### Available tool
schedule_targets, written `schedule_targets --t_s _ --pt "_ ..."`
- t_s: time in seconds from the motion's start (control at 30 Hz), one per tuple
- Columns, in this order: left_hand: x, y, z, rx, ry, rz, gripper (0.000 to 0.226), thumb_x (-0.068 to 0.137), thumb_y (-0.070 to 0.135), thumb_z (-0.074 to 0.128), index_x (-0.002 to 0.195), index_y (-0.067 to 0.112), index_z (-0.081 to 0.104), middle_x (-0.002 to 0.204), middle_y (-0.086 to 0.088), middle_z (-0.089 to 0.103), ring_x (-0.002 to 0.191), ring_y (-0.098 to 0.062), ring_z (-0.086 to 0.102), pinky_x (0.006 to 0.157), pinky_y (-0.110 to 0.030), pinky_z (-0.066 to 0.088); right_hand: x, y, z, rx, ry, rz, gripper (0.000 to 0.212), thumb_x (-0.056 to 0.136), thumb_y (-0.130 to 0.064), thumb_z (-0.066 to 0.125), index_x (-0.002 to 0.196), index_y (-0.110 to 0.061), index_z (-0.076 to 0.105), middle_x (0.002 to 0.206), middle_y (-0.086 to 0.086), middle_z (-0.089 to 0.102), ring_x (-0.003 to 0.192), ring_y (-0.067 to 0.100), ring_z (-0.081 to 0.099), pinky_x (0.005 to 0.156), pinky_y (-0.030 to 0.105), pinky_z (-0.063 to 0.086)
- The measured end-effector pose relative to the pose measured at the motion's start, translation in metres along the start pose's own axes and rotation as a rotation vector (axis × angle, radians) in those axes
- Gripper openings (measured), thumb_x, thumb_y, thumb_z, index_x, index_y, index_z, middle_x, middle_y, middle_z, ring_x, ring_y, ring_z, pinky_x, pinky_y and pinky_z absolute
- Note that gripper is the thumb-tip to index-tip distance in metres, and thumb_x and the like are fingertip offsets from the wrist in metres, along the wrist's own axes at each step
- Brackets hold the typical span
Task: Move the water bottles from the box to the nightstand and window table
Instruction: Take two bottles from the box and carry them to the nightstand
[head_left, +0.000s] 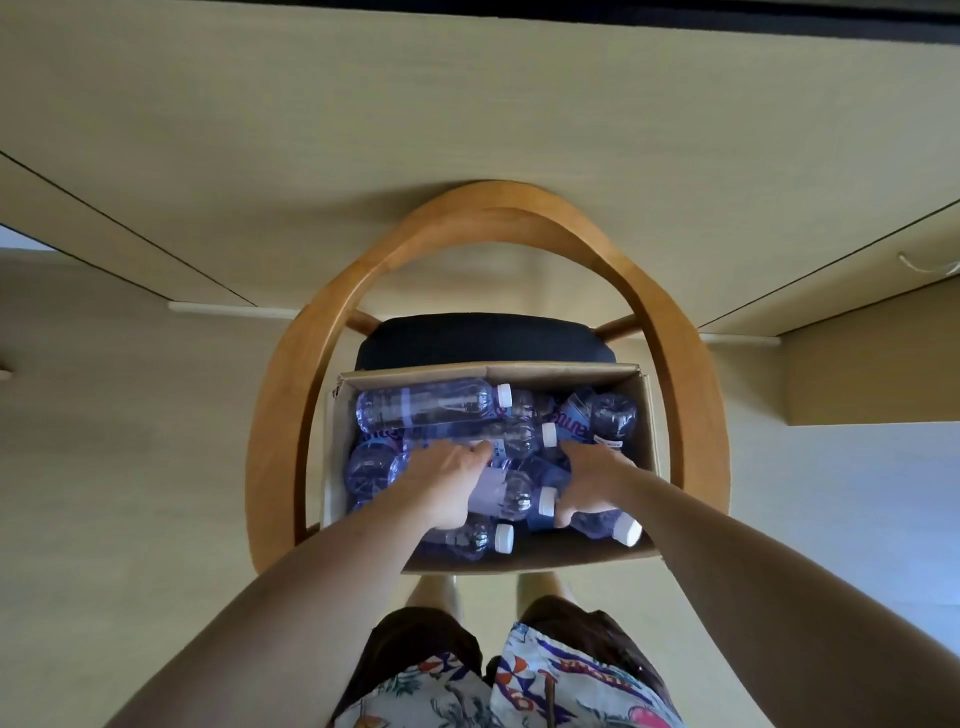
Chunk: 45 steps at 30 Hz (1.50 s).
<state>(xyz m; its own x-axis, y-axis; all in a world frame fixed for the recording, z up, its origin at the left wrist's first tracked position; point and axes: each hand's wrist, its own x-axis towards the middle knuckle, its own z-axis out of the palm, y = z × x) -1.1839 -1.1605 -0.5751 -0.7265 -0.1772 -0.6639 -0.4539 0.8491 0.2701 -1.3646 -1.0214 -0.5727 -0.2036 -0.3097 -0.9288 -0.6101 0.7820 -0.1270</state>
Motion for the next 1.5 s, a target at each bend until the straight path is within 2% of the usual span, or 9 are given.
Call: schedule_targets --t_s 0.27,0.37,0.47,0.57,0.67,0.83,1.03,1.23,1.5 --pt "0.007 -0.008 -0.047 -0.265 -0.107 -0.173 0.081 0.066 0.003 0.072 0.135 0.036 0.047 0.125 -0.004 0.061 0.096 -0.022 0.057 0.07 -0.031 0.054 -0.033 0.007 -0.025 0.621 -0.245 0.092 0.048 0.073 -0.029 0.081 0.116 -0.014 0.066 0.125 0.013 0.058 0.104 0.041 0.067 0.072 0.041 0.065" --pt "0.007 -0.003 -0.075 -0.459 -0.129 -0.267 0.102 0.051 0.011 0.076 0.146 0.034 0.045 0.135 -0.002 0.057 0.105 -0.022 0.054 0.073 -0.035 0.055 -0.05 0.006 -0.042 0.589 -0.302 0.06 0.046 0.074 -0.027 0.083 0.115 -0.012 0.068 0.135 0.013 0.048 0.109 0.044 0.062 0.07 0.04 0.064" --pt "0.003 0.004 -0.109 -0.69 -0.085 -0.287 0.074 0.048 0.015 0.074 0.119 0.023 0.06 0.109 -0.002 0.066 0.097 -0.027 0.063 0.079 -0.038 0.057 -0.072 0.0 -0.066 0.644 -0.279 0.039 0.054 0.074 -0.024 0.084 0.123 -0.018 0.061 0.141 0.016 0.046 0.117 0.043 0.058 0.068 0.041 0.064" --pt "-0.008 0.019 -0.147 -0.919 -0.001 -0.26 0.035 0.048 0.012 0.068 0.081 0.012 0.058 0.062 0.0 0.059 0.059 -0.02 0.056 0.056 -0.027 0.046 -0.099 -0.004 -0.095 0.768 -0.162 -0.006 0.055 0.076 -0.024 0.083 0.125 -0.02 0.058 0.141 0.015 0.047 0.119 0.042 0.057 0.069 0.045 0.064" --pt "-0.019 0.038 -0.18 -1.096 0.063 -0.211 0.008 0.056 0.013 0.063 0.059 0.017 0.056 0.067 0.002 0.063 0.074 -0.019 0.058 0.071 -0.03 0.044 -0.126 -0.006 -0.117 0.893 0.007 -0.059 0.044 0.083 -0.028 0.078 0.122 -0.015 0.062 0.125 0.018 0.055 0.097 0.039 0.07 0.075 0.048 0.064" --pt "-0.025 0.056 -0.222 -1.329 0.105 -0.191 0.024 0.049 0.025 0.069 0.068 0.012 0.063 0.067 -0.006 0.06 0.059 -0.024 0.054 0.065 -0.031 0.045 -0.172 -0.01 -0.129 1.232 0.302 -0.143 0.027 0.09 -0.01 0.074 0.115 -0.002 0.069 0.106 0.021 0.062 0.073 0.034 0.067 0.062 0.045 0.064" --pt "-0.032 0.083 -0.261 -1.228 0.243 -0.024 0.074 0.051 0.061 0.092 0.107 0.02 0.067 0.101 -0.005 0.073 0.092 -0.026 0.068 0.074 -0.036 0.051 -0.216 -0.017 -0.108 1.909 0.393 -0.366 0.027 0.088 -0.01 0.074 0.109 0.003 0.063 0.102 0.018 0.067 0.069 0.023 0.065 0.061 0.034 0.059" --pt "-0.056 0.134 -0.28 -1.135 0.179 0.176 0.059 0.066 0.045 0.091 0.11 0.019 0.063 0.099 -0.005 0.073 0.082 -0.023 0.07 0.063 -0.03 0.048 -0.259 -0.003 -0.065 2.129 0.548 -0.672 0.062 0.069 -0.004 0.071 0.128 -0.003 0.049 0.095 0.016 0.066 0.086 0.029 0.067 0.086 0.045 0.055" --pt "-0.108 0.263 -0.241 -0.931 -0.019 0.466 0.037 0.073 0.032 0.088 0.1 0.012 0.071 0.07 -0.005 0.072 0.057 -0.021 0.067 0.055 -0.027 0.054 -0.341 0.054 0.03 2.268 1.005 -0.697 0.067 0.06 -0.026 0.096 0.109 -0.009 0.054 0.074 0.011 0.063 0.06 0.024 0.065 0.058 0.034 0.057"
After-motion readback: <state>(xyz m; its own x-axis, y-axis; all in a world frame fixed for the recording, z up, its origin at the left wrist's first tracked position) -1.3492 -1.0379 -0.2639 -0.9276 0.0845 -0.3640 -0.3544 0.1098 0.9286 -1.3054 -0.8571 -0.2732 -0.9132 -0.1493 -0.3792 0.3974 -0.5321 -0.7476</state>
